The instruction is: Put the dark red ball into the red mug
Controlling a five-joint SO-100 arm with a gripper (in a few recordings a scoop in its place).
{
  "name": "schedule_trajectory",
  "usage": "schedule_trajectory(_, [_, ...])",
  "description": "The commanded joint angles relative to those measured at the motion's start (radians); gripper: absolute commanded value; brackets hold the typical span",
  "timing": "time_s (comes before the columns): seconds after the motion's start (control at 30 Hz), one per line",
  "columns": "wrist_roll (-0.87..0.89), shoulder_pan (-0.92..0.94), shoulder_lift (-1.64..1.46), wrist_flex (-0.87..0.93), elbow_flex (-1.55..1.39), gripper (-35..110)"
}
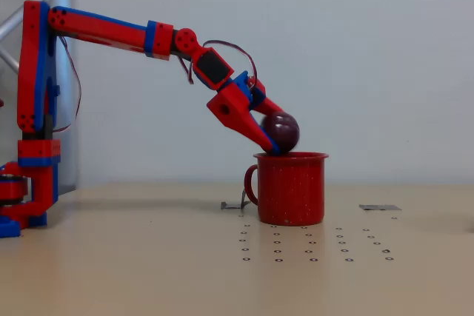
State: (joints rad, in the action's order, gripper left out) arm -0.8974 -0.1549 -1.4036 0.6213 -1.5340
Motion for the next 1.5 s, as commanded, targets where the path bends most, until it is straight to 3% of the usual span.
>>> schedule_trajectory(0.0, [-0.005, -0.008, -0.038, -0.046, 0.1, 38])
schedule_trajectory(0.2, [0.067, -0.003, -0.04, -0.087, 0.123, 38])
schedule_trajectory(0.3, [0.132, 0.002, -0.055, -0.066, 0.166, 26])
schedule_trajectory(0.43, [0.287, 0.031, -0.094, 0.115, 0.278, 8])
schedule_trajectory(0.83, [0.506, 0.216, -0.167, 0.637, 0.425, -2])
schedule_trajectory(1.0, [0.465, 0.298, -0.193, 0.629, 0.314, -2])
schedule_trajectory(1.17, [0.673, 0.393, -0.27, 0.43, 0.084, -2])
schedule_trajectory(1.47, [1.008, 0.388, -0.598, 0.359, -0.38, -2])
